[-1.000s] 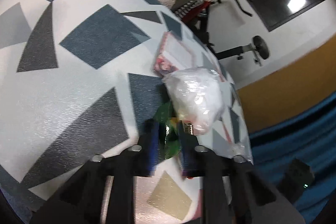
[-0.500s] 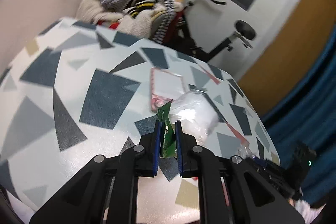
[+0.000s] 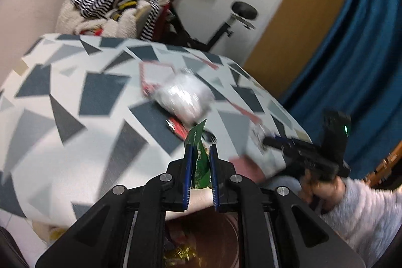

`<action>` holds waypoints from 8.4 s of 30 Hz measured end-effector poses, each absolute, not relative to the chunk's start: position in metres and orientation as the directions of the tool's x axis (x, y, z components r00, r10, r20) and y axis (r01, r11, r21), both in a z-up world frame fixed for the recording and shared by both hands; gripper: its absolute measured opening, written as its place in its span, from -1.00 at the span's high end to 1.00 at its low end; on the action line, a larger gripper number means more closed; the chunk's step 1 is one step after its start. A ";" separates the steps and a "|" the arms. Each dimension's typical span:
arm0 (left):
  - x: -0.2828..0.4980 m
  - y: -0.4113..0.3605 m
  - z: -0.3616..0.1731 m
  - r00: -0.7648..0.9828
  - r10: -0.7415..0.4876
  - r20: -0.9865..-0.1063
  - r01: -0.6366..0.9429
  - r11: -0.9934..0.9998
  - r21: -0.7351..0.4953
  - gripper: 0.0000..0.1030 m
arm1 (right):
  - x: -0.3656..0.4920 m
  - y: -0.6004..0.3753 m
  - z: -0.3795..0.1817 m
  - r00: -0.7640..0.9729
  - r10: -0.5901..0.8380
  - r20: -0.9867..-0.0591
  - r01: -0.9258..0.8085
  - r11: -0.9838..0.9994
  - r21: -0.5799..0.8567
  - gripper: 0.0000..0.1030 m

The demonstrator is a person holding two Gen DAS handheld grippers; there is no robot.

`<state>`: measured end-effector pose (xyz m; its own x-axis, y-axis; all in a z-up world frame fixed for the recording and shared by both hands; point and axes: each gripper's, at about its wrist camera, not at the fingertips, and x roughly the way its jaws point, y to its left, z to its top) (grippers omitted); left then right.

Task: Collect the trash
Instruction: 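Carry both wrappers to the brown bin and open both grippers, then raise both tools from the bin back toward the table, then grasp the red lighter with the left gripper, then grasp the white plastic bag with the right gripper while the left holds the lighter, then carry the lighter and white bag with both grippers over the brown bin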

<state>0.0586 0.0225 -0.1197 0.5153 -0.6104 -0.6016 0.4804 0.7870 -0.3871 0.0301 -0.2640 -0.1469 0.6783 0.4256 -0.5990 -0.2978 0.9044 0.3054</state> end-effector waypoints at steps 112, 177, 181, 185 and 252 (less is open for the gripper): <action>0.085 -0.011 -0.173 0.566 -0.381 -0.731 0.226 0.925 -0.306 -0.69 | 0.026 -0.257 -0.157 0.730 0.193 -0.655 -0.170 0.980 0.100 -0.89; 0.136 0.045 -0.158 0.617 -0.385 -0.686 0.211 0.921 -0.326 0.57 | 0.229 -0.215 -0.161 0.520 0.449 -0.726 -0.266 0.893 0.362 -0.17; 0.135 0.049 -0.156 0.619 -0.396 -0.678 0.225 0.917 -0.329 0.57 | 0.212 -0.207 -0.148 0.575 0.391 -0.718 -0.315 0.916 0.246 -0.05; 0.128 0.049 -0.147 0.629 -0.407 -0.662 0.252 0.913 -0.321 0.57 | 0.196 -0.208 -0.134 0.627 0.375 -0.683 -0.329 0.922 0.205 -0.04; -0.001 0.014 -0.208 0.442 -0.492 -0.750 0.433 0.849 -0.302 0.01 | -0.036 -0.237 -0.162 0.656 0.391 -0.646 -0.362 0.913 0.185 -0.04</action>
<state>-0.0006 0.0141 -0.2084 0.4424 -0.4918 -0.7499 0.4328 0.8495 -0.3018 -0.0362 -0.2372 -0.1619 0.6557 0.3911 -0.6459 -0.3625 0.9134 0.1851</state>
